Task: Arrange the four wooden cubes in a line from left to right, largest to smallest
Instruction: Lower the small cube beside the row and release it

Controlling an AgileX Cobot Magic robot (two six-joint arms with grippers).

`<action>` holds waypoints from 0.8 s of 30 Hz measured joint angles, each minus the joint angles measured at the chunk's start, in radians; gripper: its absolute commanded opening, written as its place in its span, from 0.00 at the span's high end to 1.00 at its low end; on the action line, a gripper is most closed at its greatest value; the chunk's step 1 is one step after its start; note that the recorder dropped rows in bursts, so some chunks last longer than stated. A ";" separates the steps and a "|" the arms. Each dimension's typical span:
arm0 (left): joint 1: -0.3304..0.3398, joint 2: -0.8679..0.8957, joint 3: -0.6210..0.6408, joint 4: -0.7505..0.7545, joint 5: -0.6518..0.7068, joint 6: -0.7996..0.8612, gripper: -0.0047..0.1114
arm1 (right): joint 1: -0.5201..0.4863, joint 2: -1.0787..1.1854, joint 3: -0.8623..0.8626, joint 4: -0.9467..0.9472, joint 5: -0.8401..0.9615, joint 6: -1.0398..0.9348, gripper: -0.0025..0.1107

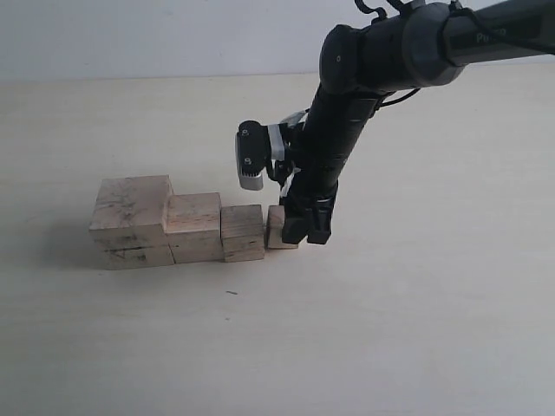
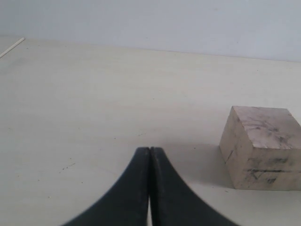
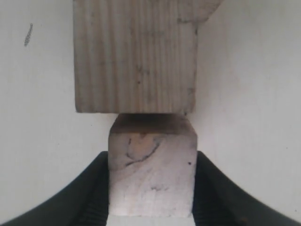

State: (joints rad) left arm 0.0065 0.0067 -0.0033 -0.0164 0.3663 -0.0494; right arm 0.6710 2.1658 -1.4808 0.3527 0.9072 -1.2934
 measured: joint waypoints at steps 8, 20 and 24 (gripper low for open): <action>0.000 0.000 0.000 0.000 0.000 0.000 0.96 | 0.000 0.000 0.000 0.006 0.000 0.000 0.68; 0.000 0.000 0.000 0.000 0.000 0.000 0.96 | 0.002 0.008 0.000 0.010 0.004 0.004 0.48; 0.000 0.000 0.000 0.000 0.000 0.000 0.96 | 0.002 -0.022 0.000 0.008 0.004 0.025 0.48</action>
State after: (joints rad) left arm 0.0065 0.0067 -0.0033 -0.0164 0.3663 -0.0494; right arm 0.6735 2.1440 -1.4808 0.3610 0.9114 -1.2687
